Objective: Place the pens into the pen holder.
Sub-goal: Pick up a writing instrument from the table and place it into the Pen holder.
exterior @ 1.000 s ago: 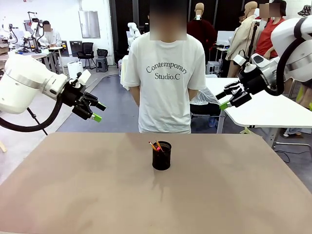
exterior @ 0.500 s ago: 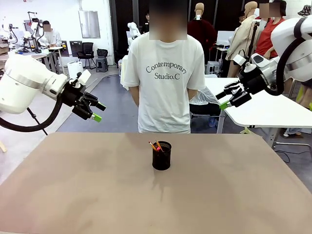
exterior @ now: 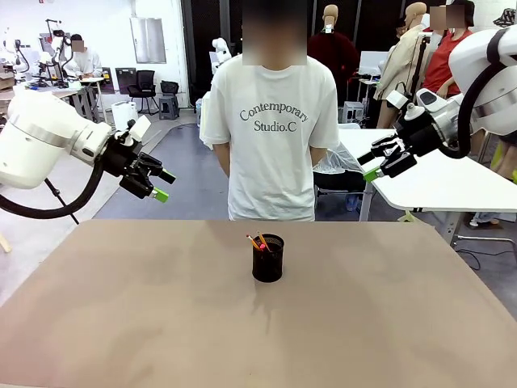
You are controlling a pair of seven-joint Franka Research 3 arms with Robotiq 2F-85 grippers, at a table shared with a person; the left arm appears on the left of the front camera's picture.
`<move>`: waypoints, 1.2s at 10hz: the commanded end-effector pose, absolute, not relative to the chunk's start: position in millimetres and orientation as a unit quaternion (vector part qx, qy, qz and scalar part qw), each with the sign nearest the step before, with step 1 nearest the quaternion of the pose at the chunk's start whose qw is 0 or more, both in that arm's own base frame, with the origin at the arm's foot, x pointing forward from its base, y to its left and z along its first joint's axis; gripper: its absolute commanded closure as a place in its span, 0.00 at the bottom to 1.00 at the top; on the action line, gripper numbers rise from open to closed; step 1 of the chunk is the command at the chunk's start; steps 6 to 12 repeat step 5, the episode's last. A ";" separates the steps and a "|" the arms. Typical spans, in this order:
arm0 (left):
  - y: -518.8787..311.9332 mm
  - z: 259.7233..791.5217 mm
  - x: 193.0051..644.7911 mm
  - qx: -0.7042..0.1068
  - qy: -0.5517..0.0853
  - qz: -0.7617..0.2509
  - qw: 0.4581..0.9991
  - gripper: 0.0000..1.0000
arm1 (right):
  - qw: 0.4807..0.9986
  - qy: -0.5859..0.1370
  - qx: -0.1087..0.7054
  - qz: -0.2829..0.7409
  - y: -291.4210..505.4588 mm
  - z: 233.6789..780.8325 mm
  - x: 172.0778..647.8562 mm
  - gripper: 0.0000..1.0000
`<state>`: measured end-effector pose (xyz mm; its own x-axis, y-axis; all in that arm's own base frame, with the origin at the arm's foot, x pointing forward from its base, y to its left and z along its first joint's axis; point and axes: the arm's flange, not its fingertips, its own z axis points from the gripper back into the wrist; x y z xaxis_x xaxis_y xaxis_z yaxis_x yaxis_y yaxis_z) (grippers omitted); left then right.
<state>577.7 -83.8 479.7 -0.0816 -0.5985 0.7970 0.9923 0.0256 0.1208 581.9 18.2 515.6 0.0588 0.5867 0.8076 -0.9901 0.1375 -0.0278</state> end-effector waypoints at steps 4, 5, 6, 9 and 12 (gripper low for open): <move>-82.8 481.2 576.9 -0.273 -0.359 -0.643 0.620 0.00 | 0.668 -0.350 0.288 0.590 18.2 515.7 581.3 0.00; -82.8 481.2 576.9 -0.273 -0.359 -0.643 0.620 0.00 | 0.668 -0.350 0.288 0.590 18.2 515.7 581.3 0.00; -82.8 481.2 576.9 -0.273 -0.359 -0.643 0.620 0.00 | 0.668 -0.350 0.288 0.590 18.2 515.7 581.3 0.00; -82.8 481.2 576.9 -0.273 -0.359 -0.643 0.620 0.00 | 0.668 -0.350 0.288 0.590 18.2 515.7 581.3 0.00; -82.8 481.2 576.9 -0.273 -0.359 -0.643 0.620 0.00 | 0.668 -0.350 0.288 0.590 18.2 515.7 581.3 0.00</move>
